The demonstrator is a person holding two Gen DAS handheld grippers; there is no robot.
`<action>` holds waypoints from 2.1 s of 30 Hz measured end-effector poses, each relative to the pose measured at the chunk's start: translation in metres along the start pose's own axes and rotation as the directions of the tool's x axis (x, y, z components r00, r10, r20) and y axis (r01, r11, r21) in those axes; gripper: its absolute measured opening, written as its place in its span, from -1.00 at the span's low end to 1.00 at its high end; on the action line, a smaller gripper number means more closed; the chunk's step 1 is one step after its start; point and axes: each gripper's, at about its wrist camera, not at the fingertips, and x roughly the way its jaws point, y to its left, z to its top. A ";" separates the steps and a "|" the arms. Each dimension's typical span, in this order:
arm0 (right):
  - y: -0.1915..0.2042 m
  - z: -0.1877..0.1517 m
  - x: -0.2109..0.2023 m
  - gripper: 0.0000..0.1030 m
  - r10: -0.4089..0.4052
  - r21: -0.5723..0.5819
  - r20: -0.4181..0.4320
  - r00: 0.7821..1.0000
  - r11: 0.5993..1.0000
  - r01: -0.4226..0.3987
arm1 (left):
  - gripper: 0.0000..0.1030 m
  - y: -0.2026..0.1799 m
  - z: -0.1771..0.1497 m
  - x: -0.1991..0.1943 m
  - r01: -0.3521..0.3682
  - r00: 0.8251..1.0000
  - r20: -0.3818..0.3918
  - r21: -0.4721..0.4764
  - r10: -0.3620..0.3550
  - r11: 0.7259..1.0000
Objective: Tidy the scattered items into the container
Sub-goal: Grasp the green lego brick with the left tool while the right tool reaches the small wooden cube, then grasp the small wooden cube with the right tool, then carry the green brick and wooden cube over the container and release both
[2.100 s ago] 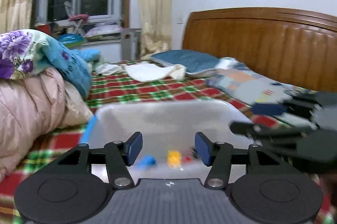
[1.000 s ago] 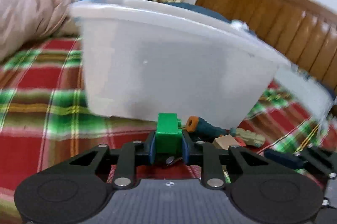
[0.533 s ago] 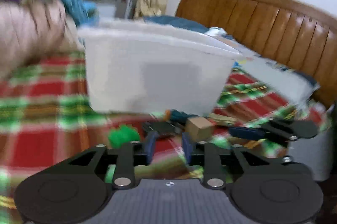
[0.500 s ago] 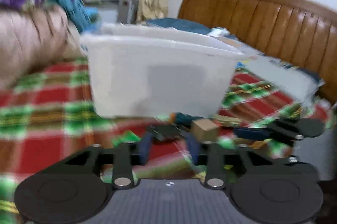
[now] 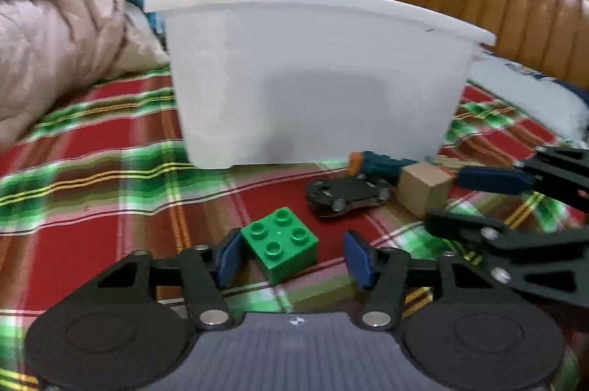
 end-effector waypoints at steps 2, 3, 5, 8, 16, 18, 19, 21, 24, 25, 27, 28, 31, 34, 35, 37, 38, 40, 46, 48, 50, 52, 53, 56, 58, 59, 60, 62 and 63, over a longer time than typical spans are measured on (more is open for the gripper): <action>-0.001 0.001 0.005 -0.08 -0.017 0.019 0.006 1.000 1.000 0.017 | -0.16 0.002 0.001 -0.002 0.026 1.000 -0.004 0.001 -0.026 1.000; -0.002 0.001 0.008 -0.09 -0.031 0.034 0.003 1.000 0.999 0.031 | -0.17 0.002 0.001 -0.004 0.040 0.999 -0.004 0.014 -0.040 0.999; -0.006 0.002 0.016 -0.11 -0.038 0.078 -0.017 0.999 0.996 0.039 | -0.17 -0.001 0.000 -0.009 0.057 0.998 0.004 0.056 -0.058 0.997; -0.005 0.003 0.024 -0.23 -0.030 0.090 -0.018 0.999 0.995 0.032 | -0.17 -0.006 -0.004 -0.012 0.069 0.998 0.010 0.059 -0.070 0.996; 0.005 -0.001 0.004 -0.33 0.007 0.021 -0.015 1.000 1.000 -0.007 | -0.17 -0.023 -0.012 -0.024 0.126 0.992 -0.017 0.093 -0.125 0.988; 0.001 -0.006 -0.006 -0.33 0.008 0.030 -0.025 1.000 1.000 -0.007 | -0.17 -0.029 -0.018 -0.030 0.140 0.990 -0.023 0.115 -0.138 0.983; -0.001 -0.007 -0.010 -0.33 0.005 0.039 -0.027 1.000 0.999 -0.004 | -0.17 -0.032 -0.021 -0.032 0.140 0.990 -0.026 0.133 -0.137 0.981; -0.002 -0.010 -0.012 -0.32 0.004 0.042 -0.031 1.000 0.999 -0.002 | -0.13 -0.038 -0.026 -0.030 0.120 0.993 -0.023 0.167 -0.118 0.979; -0.002 -0.013 -0.002 -0.26 0.005 0.057 -0.056 0.998 0.998 -0.002 | -0.06 -0.039 -0.028 -0.028 0.106 0.994 -0.010 0.134 -0.105 0.985; -0.003 -0.014 -0.001 -0.29 0.011 0.073 -0.051 0.999 0.997 -0.007 | -0.07 -0.040 -0.028 -0.028 0.101 0.995 -0.003 0.122 -0.101 0.987; -0.003 -0.014 -0.001 -0.37 0.013 0.077 -0.048 0.999 0.997 -0.010 | -0.19 -0.041 -0.028 -0.030 0.094 0.996 0.002 0.129 -0.095 0.987; -0.004 -0.014 -0.002 -0.37 0.013 0.075 -0.047 0.999 0.997 -0.009 | -0.20 -0.041 -0.027 -0.032 0.097 0.995 0.003 0.139 -0.099 0.986; -0.008 -0.010 -0.012 -0.37 0.009 0.075 -0.024 1.000 0.997 -0.007 | -0.20 -0.039 -0.015 -0.042 0.100 0.993 0.040 0.152 -0.107 0.983; -0.016 0.005 -0.025 -0.37 -0.001 0.083 0.028 1.000 0.997 -0.001 | -0.20 -0.035 0.012 -0.058 0.091 0.988 0.107 0.151 -0.108 0.984; -0.018 0.012 -0.030 -0.37 -0.005 0.086 0.051 0.999 0.996 0.001 | -0.20 -0.034 0.023 -0.063 0.092 0.985 0.131 0.143 -0.111 0.985; -0.025 0.029 -0.041 -0.37 -0.021 0.090 0.109 0.994 0.996 0.011 | -0.19 -0.030 0.047 -0.074 0.088 0.977 0.184 0.129 -0.111 0.988; -0.029 0.038 -0.046 -0.37 -0.030 0.093 0.137 0.990 0.995 0.017 | -0.19 -0.030 0.060 -0.077 0.076 0.972 0.212 0.134 -0.103 0.988; -0.038 0.058 -0.051 -0.37 -0.049 0.099 0.186 0.981 0.995 0.031 | -0.19 -0.030 0.082 -0.079 0.043 0.963 0.255 0.148 -0.081 0.988; -0.066 0.101 -0.034 -0.37 -0.100 0.125 0.239 0.966 0.990 0.072 | -0.19 -0.027 0.135 -0.052 -0.032 0.960 0.279 0.105 0.002 0.994; -0.074 0.109 -0.022 -0.36 -0.111 0.141 0.228 0.967 0.987 0.080 | -0.19 -0.031 0.144 -0.034 -0.090 0.965 0.255 0.130 0.055 0.987; -0.079 0.113 -0.011 -0.36 -0.112 0.155 0.203 0.973 0.985 0.081 | -0.19 -0.034 0.153 -0.015 -0.136 0.969 0.225 0.153 0.099 0.979; -0.078 0.114 0.000 -0.36 -0.111 0.151 0.174 0.978 0.985 0.085 | -0.19 -0.031 0.157 -0.008 -0.140 0.972 0.210 0.140 0.109 0.980; -0.078 0.113 0.004 -0.36 -0.107 0.144 0.156 0.982 0.986 0.085 | -0.19 -0.030 0.157 -0.005 -0.135 0.974 0.198 0.133 0.107 0.982; -0.079 0.106 0.016 -0.34 -0.090 0.134 0.114 0.989 0.988 0.075 | -0.17 -0.027 0.153 0.009 -0.122 0.986 0.126 0.123 0.106 0.985; -0.081 0.101 0.022 -0.20 -0.092 0.132 0.095 0.991 0.988 0.079 | -0.08 -0.025 0.149 0.009 -0.110 0.989 0.116 0.122 0.096 0.986; -0.081 0.099 0.023 -0.12 -0.094 0.127 0.089 0.992 0.989 0.082 | -0.04 -0.025 0.146 0.005 -0.102 0.988 0.128 0.130 0.085 0.986; -0.080 0.098 0.023 -0.11 -0.098 0.123 0.091 0.991 0.989 0.086 | 0.01 -0.025 0.145 0.003 -0.099 0.988 0.135 0.137 0.080 0.986; -0.081 0.096 0.021 -0.11 -0.103 0.129 0.090 0.991 0.987 0.091 | 0.02 -0.024 0.143 -0.002 -0.092 0.987 0.145 0.126 0.074 0.988; -0.081 0.096 0.019 -0.11 -0.102 0.141 0.095 0.990 0.986 0.088 | 0.04 -0.024 0.142 -0.006 -0.087 0.985 0.156 0.117 0.068 0.989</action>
